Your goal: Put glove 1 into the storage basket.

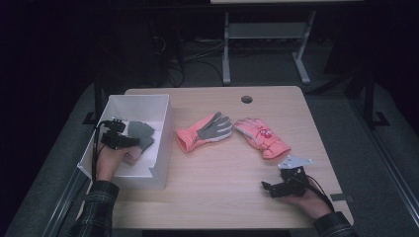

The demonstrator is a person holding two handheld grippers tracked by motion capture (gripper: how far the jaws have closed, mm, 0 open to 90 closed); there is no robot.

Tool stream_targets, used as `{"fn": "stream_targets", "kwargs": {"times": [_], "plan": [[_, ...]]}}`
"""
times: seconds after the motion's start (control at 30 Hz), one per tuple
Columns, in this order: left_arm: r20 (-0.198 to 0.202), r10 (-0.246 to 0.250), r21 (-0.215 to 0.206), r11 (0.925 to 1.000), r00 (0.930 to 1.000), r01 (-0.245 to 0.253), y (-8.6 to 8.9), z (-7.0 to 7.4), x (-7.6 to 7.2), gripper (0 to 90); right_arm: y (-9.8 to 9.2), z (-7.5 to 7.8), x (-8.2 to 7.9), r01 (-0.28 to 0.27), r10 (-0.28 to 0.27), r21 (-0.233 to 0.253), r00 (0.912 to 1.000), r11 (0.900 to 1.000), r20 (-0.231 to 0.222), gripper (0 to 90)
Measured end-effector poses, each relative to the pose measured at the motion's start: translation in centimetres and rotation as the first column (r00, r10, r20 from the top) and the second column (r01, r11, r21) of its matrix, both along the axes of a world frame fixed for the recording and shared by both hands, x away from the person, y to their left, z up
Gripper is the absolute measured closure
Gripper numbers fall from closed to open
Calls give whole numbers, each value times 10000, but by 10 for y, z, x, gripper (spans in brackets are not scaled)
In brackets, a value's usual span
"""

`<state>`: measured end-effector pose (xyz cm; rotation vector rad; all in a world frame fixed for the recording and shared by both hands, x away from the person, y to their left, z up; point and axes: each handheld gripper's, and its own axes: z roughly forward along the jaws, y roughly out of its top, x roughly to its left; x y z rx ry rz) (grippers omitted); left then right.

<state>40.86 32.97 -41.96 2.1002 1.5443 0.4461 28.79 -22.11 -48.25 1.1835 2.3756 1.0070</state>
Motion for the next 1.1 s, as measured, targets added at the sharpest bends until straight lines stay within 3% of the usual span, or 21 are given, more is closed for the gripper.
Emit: {"fn": "stream_targets", "kwargs": {"times": [0.2,0.3,0.57,0.77,0.87,1.1], "plan": [[158,369,9,9993,9992,-369,-4,1,1,309,0,0,0,-4,4,1,10000,10000,17,22],[410,474,-14,9989,9980,-474,-6,8,0,252,0,0,-1,15,-15,3,10000,10000,-4,22],[1149,-285,-450,9984,9930,338,-15,51,-5,173,-1,0,-1,15,-15,-6,10000,10000,-8,22],[1549,-1119,-1058,9860,9816,1291,-30,79,-9,139,-1,0,-1,18,-18,-6,10000,10000,-15,22],[1809,-1552,-1116,9779,9712,1770,-42,91,-13,135,0,0,-1,27,-27,-4,10000,10000,-13,22],[2072,-2621,-1371,9462,9425,2932,-76,102,-21,135,0,0,-1,28,-28,-2,10000,10000,-18,21]]}}
